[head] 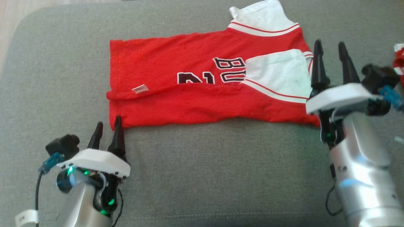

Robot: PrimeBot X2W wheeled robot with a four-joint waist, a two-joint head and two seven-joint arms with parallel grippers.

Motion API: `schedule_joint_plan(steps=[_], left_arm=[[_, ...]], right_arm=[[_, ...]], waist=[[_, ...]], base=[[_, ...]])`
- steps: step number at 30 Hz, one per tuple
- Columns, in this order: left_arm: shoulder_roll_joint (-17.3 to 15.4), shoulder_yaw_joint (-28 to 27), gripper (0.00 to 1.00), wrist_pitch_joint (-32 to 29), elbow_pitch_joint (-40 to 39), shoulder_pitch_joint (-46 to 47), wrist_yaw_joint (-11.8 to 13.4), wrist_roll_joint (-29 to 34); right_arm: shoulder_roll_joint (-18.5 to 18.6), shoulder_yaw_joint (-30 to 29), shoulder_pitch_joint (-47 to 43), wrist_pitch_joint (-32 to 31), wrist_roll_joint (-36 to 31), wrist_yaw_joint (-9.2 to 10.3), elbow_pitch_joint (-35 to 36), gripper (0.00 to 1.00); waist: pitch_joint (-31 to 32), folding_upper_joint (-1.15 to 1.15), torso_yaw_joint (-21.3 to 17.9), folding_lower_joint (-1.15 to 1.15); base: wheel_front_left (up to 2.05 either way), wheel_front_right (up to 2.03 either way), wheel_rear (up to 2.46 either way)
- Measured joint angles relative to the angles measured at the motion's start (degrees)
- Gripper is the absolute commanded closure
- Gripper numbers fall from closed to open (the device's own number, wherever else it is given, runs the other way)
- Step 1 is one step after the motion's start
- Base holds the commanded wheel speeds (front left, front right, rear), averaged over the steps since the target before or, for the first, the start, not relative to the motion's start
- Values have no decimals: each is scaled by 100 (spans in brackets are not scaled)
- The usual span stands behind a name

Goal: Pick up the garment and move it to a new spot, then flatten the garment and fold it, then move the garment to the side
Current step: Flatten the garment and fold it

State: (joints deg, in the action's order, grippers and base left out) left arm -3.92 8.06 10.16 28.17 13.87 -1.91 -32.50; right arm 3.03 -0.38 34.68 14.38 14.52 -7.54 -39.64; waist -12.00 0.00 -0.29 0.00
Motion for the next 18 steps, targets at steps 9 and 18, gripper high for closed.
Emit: schedule_joint_plan(steps=[9, 18], left_arm=[[-153, -112, 0, -559, -216, -207, 244, -156], [-313, -361, 0, -980, -221, -200, 602, -377]], right_arm=[[-2, 170, -610, 0, -3, 0, 625, 0], [-8, 233, -1050, 0, 54, 0, 1283, 0]], waist=[[30, 0, -220, 0], [-102, 0, -543, 0]], base=[[0, 0, 0], [0, 0, 0]])
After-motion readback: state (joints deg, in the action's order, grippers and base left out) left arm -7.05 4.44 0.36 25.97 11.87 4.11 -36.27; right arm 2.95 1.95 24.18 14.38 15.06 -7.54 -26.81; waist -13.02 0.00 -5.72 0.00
